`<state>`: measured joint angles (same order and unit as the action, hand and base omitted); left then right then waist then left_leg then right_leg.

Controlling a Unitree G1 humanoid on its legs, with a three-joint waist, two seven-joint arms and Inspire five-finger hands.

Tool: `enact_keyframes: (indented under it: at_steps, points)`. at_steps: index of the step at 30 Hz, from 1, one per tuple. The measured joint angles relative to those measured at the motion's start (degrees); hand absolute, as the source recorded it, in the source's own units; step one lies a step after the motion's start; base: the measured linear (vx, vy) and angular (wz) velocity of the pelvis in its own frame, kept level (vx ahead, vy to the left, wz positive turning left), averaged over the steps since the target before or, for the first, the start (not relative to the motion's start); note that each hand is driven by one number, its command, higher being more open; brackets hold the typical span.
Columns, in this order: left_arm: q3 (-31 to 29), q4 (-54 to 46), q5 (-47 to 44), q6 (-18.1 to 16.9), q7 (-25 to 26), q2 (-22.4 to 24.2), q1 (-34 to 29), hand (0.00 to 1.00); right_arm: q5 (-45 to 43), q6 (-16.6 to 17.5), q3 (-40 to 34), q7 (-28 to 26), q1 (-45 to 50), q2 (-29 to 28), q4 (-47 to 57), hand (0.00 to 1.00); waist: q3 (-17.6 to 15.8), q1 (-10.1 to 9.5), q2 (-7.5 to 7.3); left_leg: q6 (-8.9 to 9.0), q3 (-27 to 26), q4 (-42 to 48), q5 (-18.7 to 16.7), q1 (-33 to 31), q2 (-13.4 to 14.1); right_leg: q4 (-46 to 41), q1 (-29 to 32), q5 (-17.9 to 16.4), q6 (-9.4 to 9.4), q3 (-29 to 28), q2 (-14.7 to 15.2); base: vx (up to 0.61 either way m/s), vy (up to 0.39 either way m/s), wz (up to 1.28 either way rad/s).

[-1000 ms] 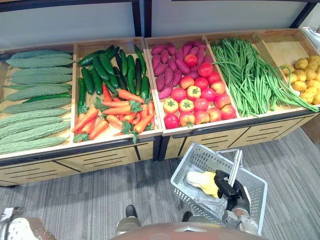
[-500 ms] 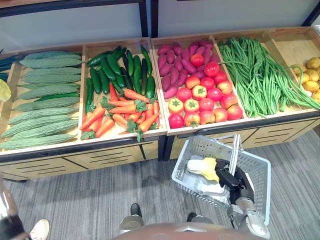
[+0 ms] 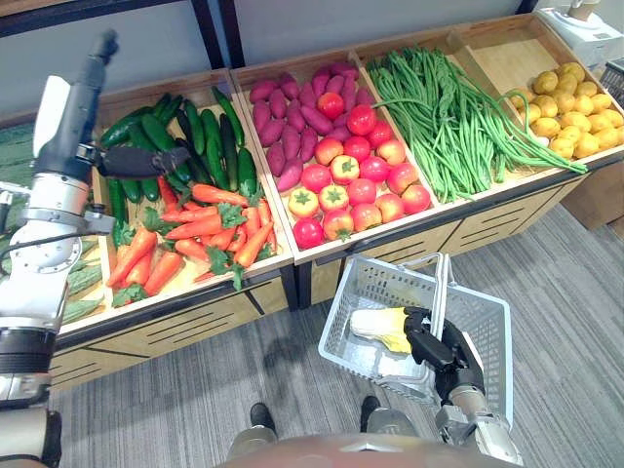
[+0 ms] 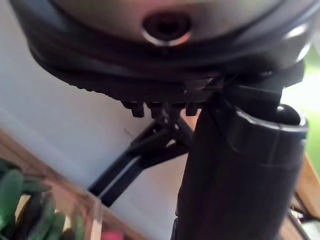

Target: Pick vegetable in the basket

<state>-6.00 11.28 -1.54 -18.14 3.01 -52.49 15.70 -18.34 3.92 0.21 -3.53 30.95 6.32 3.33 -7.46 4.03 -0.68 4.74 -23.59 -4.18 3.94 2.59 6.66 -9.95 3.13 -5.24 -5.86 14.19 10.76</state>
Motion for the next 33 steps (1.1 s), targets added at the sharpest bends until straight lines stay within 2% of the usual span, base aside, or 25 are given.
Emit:
enact_keyframes:
  at_steps: [6, 16, 21, 33]
  points:
    - [3.5, 0.0, 4.8, 0.7, -4.0, -0.2, -0.1, 1.00, 0.0, 0.0, 0.0, -0.3, -0.2, -0.6, 0.0, 0.00, 0.0, 0.17, 0.00, 0.08, -0.6, 0.0, -0.1, 0.0, 0.0, -0.7, 0.8, 0.0, 0.00, -0.7, 0.0, -0.01, 0.009, -0.04]
    - [3.3, 0.0, 9.0, 2.6, -4.0, -0.2, -0.7, 1.00, 0.0, 0.0, -0.2, -1.1, 0.3, -2.1, 0.0, 0.00, 0.0, -0.17, 0.03, 0.07, -0.8, 0.0, -0.1, -0.8, -0.1, -0.9, 1.9, 0.2, -0.27, -1.3, 0.0, -0.01, 0.005, -0.01]
    - [1.5, 0.0, 9.4, 4.0, -4.0, -0.1, -4.2, 1.00, 0.0, 0.0, -0.3, -1.2, 0.9, -2.6, 0.0, 0.00, 0.1, -0.55, 0.11, 0.06, -0.6, 0.0, -0.1, -1.2, -0.1, -0.8, 2.1, 0.3, -0.27, -1.1, 0.0, 0.02, 0.000, 0.01]
    - [-0.3, 3.2, 16.0, 5.6, -4.3, 7.3, -9.6, 1.00, 0.1, 0.0, -1.1, -1.3, 1.8, -2.9, 0.0, 0.00, 0.0, -0.88, 0.15, 0.06, -0.6, 0.0, -0.1, -2.1, -0.1, 0.3, 2.6, 1.1, -0.35, -1.2, -0.1, 0.01, 0.006, 0.01]
